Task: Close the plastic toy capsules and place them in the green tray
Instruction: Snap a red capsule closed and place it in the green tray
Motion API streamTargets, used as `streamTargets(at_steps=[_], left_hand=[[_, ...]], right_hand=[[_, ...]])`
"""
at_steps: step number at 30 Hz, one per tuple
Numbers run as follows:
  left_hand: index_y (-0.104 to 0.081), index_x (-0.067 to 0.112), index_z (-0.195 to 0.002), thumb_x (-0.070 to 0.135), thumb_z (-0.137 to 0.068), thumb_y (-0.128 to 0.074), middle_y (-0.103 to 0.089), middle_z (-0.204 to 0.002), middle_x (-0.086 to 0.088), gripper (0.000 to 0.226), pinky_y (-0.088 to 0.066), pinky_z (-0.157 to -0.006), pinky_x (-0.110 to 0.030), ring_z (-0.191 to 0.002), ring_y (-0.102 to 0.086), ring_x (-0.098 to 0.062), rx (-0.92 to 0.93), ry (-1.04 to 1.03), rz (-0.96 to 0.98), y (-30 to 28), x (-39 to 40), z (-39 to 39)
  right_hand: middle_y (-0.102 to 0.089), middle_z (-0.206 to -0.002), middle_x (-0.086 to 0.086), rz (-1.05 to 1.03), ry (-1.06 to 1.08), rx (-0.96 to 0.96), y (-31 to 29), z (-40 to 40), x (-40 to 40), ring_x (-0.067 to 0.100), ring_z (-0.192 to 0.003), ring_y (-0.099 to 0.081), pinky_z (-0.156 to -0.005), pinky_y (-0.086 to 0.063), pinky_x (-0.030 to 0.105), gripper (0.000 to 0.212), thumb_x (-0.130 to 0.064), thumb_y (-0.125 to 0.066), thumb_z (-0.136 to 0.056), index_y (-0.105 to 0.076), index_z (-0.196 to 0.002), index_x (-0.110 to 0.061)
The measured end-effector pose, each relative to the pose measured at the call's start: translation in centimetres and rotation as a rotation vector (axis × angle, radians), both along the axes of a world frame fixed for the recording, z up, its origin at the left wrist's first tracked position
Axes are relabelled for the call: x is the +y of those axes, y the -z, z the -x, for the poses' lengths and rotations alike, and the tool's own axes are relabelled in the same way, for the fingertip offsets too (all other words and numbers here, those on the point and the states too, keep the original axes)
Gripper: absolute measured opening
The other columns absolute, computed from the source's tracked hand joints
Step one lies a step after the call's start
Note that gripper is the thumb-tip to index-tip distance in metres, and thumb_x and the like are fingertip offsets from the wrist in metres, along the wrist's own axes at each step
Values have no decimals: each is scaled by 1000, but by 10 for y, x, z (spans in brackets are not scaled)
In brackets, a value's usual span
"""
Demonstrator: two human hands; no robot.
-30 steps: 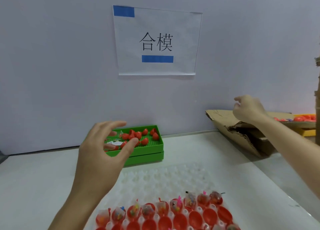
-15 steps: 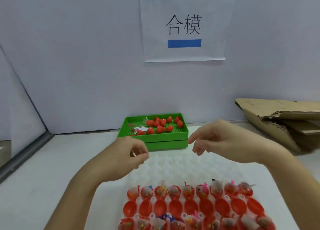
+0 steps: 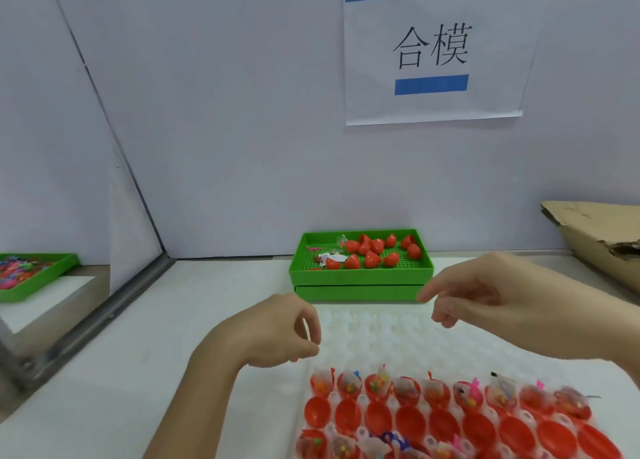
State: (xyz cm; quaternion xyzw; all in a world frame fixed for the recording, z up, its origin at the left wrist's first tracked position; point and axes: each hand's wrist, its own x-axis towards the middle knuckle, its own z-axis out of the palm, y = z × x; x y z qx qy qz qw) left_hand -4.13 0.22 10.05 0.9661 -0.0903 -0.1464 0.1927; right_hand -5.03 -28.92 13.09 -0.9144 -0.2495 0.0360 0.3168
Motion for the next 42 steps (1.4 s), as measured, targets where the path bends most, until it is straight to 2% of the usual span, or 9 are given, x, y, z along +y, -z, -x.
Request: streamTargets(at_steps=[3,7,16,22,27,31,34,38,42], left_hand=[[-63,36,-101,32,-82,-74,-65,-101,15,22,-55,-71,-26,-87,-68,-8,68,23,30,0,2,2],[-58,41,-113,34,-78,-78,-58,-112,16,41,-51,-70,-21,-97,-66,-7,190,78,-57,7,-3,5],[-57,34,-119,31,-78,-78,-51,-124,10,47,-41,-64,-23,-91,-55,-13,175,77,-241,16,-15,5],[-58,32,-120,30,-80,-77,-54,-121,10,45,-39,-60,-21,-96,-56,-13,149,61,-219,12,-17,7],[-60,30,-102,33,-75,-78,-59,-96,16,33,-52,-64,-24,-87,-63,-9,53,17,-98,-4,-9,12],[-63,27,-93,20,-73,-75,-69,-91,9,25,-53,-62,-29,-67,-66,-9,39,-5,235,-12,-19,17],[-64,27,-96,21,-70,-73,-71,-84,5,28,-58,-70,-38,-66,-66,-11,52,-20,380,-10,-35,20],[-66,37,-94,29,-70,-72,-69,-71,6,26,-52,-62,-27,-57,-60,-7,10,-43,450,-9,-43,21],[-68,34,-93,40,-78,-74,-65,-66,6,17,-50,-57,-21,-54,-59,-5,-42,-34,498,-13,-42,22]], right_hand=[[-73,-87,-22,-1,-8,-4,2,0,2,-3,-87,-69,-85,-54,29,22,-30,-56,-97,-70,-96,-48],[-72,-88,-24,14,-17,-2,3,1,4,-5,-86,-68,-82,-54,24,23,-30,-56,-97,-69,-96,-48],[-71,-88,-25,42,-14,-7,6,0,7,-4,-87,-67,-81,-53,18,22,-29,-56,-98,-69,-98,-47],[-72,-90,-24,52,-13,0,7,0,7,-5,-87,-67,-81,-53,19,20,-30,-57,-98,-69,-97,-46],[-69,-90,-30,68,13,-14,9,0,11,-9,-89,-64,-79,-52,16,19,-32,-57,-97,-68,-97,-48],[-66,-94,-25,25,43,16,16,9,34,-12,-87,-63,-71,-51,14,14,-51,-58,-89,-61,-103,-51],[-63,-100,-23,-6,-7,152,25,23,54,-11,-86,-65,-72,-54,18,53,-74,-63,-64,-48,-111,-53],[-65,-97,-18,-81,-12,108,34,25,65,-1,-81,-68,-74,-59,25,50,-56,-80,-67,-45,-102,-48],[-70,-90,-17,-205,19,43,34,21,66,6,-74,-70,-70,-59,29,35,-35,-80,-79,-54,-102,-44]])
